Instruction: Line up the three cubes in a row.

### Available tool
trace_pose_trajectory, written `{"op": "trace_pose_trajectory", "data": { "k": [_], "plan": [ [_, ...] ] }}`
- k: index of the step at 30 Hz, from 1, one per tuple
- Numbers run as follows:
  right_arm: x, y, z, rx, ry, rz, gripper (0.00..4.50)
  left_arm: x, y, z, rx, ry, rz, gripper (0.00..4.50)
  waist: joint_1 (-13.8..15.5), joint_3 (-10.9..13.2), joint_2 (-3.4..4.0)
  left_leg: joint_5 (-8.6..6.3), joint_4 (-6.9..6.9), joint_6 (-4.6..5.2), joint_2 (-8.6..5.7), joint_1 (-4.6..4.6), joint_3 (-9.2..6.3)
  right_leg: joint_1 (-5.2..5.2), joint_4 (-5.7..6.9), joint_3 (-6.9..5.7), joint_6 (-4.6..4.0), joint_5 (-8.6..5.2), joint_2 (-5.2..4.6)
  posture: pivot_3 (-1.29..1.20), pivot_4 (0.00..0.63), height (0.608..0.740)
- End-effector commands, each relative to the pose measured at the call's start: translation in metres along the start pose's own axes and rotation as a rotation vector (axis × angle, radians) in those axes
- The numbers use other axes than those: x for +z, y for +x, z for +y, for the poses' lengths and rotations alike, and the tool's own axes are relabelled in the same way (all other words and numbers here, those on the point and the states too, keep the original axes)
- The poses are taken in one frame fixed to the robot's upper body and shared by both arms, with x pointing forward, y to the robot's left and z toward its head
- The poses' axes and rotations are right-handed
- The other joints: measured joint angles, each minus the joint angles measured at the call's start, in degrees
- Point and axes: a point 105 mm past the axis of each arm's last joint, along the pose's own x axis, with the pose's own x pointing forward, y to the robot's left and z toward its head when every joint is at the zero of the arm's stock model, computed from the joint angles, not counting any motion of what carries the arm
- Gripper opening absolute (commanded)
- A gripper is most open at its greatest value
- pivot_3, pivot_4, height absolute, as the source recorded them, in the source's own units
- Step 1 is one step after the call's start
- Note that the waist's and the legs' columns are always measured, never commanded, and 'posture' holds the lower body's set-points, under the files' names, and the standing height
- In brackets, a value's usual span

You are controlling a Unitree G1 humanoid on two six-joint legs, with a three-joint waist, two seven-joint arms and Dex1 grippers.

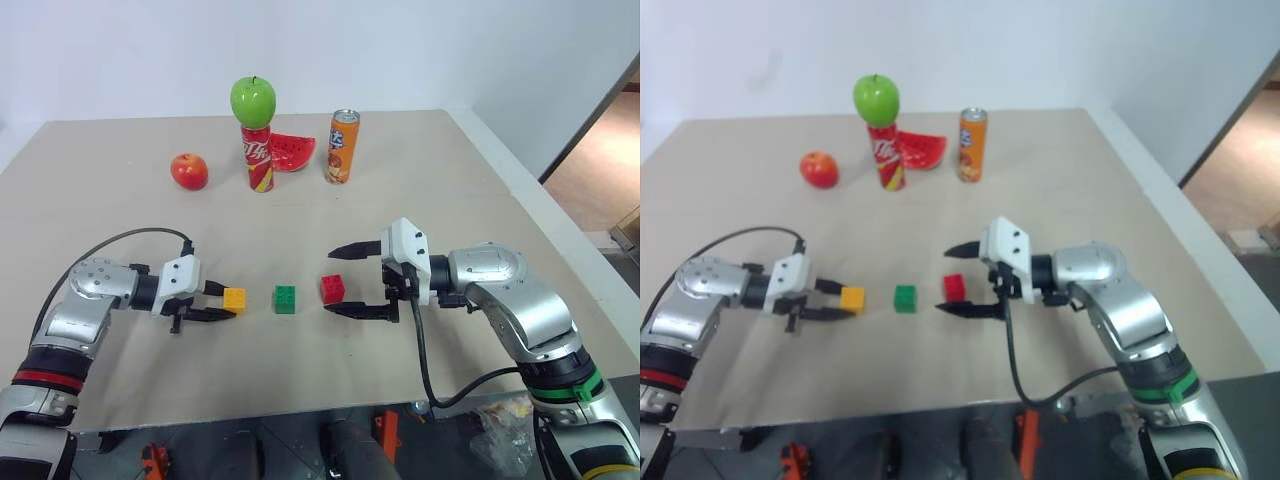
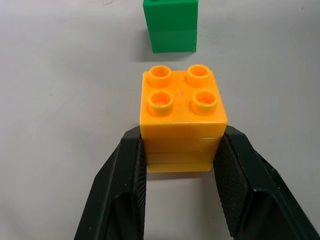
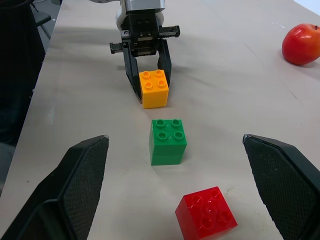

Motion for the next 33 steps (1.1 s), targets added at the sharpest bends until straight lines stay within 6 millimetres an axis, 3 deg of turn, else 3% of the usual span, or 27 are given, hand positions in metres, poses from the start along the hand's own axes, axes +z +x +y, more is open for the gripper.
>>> {"op": "trace_pose_trajectory", "data": {
  "k": [1, 11, 23, 25, 31, 33],
  "plan": [
    [0.009, -0.004, 0.000, -0.014, -0.037, -0.020, 4.50, -0.005, 0.008, -0.013, -0.068, -0.019, 0.019, 1.31, 0.00, 0.00, 0.00, 0.00, 0.00, 0.00, -0.01, 0.00, 0.00, 0.00, 0.00, 0.00, 0.00, 0.00, -0.01, 0.00, 0.150, 0.740],
    [0.008, -0.004, 0.001, -0.017, -0.037, -0.016, 4.50, -0.001, 0.007, -0.018, -0.082, -0.019, 0.000, 1.31, 0.00, 0.00, 0.00, 0.00, 0.00, 0.00, -0.02, 0.00, 0.01, 0.00, 0.00, 0.02, 0.02, -0.02, -0.03, 0.00, 0.150, 0.740],
    [0.007, -0.003, 0.002, -0.015, -0.039, -0.013, 4.50, -0.012, 0.008, -0.023, -0.092, -0.005, 0.047, 1.31, 0.00, -0.01, 0.00, -0.01, 0.00, 0.00, -0.03, 0.02, 0.02, 0.02, 0.00, 0.02, 0.03, -0.03, -0.03, 0.00, 0.150, 0.740],
    [0.007, -0.003, 0.002, -0.015, -0.040, -0.013, 4.50, -0.012, 0.008, -0.020, -0.087, 0.014, 0.052, 2.31, 0.00, -0.02, 0.02, -0.01, 0.00, 0.00, -0.03, 0.05, 0.02, 0.05, 0.00, 0.02, 0.03, -0.03, -0.03, 0.00, 0.150, 0.740],
    [0.008, -0.002, 0.001, -0.015, -0.039, -0.016, 4.50, -0.006, 0.007, -0.007, -0.055, 0.069, 0.041, 4.45, -0.05, -0.03, 0.02, -0.01, 0.02, 0.01, -0.02, 0.07, 0.02, 0.05, 0.02, 0.03, 0.03, -0.02, -0.01, 0.00, 0.150, 0.740],
    [0.008, -0.002, 0.001, -0.017, -0.040, -0.018, 4.50, -0.003, 0.006, -0.003, -0.039, 0.077, 0.031, 4.45, -0.05, -0.03, 0.02, -0.01, 0.01, 0.02, -0.01, 0.06, 0.02, 0.04, 0.02, 0.03, 0.02, -0.03, -0.01, 0.00, 0.150, 0.740]
  ]
}}
